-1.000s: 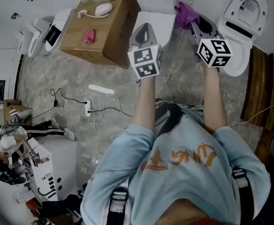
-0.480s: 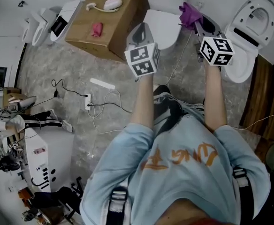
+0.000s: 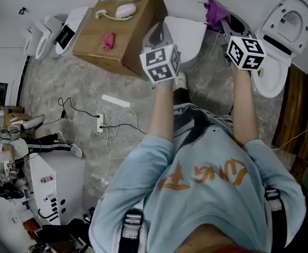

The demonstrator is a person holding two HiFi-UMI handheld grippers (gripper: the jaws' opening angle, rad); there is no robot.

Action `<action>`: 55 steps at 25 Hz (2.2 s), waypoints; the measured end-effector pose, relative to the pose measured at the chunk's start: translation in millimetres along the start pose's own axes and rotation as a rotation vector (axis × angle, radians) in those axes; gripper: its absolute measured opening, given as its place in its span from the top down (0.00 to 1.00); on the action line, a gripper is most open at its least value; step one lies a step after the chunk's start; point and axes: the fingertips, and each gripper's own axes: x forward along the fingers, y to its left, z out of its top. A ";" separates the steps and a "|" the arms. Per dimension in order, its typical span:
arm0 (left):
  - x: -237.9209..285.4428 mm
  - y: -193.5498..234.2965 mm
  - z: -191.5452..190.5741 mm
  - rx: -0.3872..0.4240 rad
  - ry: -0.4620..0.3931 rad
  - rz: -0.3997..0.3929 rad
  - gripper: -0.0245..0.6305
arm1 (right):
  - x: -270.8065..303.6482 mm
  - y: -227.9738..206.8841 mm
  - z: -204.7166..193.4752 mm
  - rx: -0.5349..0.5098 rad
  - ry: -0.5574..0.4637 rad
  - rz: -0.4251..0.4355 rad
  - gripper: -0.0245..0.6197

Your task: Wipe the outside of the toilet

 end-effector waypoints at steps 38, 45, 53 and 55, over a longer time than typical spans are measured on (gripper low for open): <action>384.9 166.0 -120.6 -0.161 0.317 -0.140 0.93 | 382.3 -41.1 -165.5 0.067 0.320 -0.065 0.85; 422.1 147.4 -132.4 -0.170 0.340 -0.168 0.93 | 393.6 -89.0 -175.2 0.070 0.338 -0.123 0.85; 465.7 153.1 -121.3 -0.161 0.334 -0.125 0.93 | 460.9 -95.1 -167.4 0.094 0.283 0.007 0.85; 475.5 151.4 -117.6 -0.161 0.330 -0.112 0.93 | 473.9 -96.1 -162.1 0.087 0.276 0.057 0.85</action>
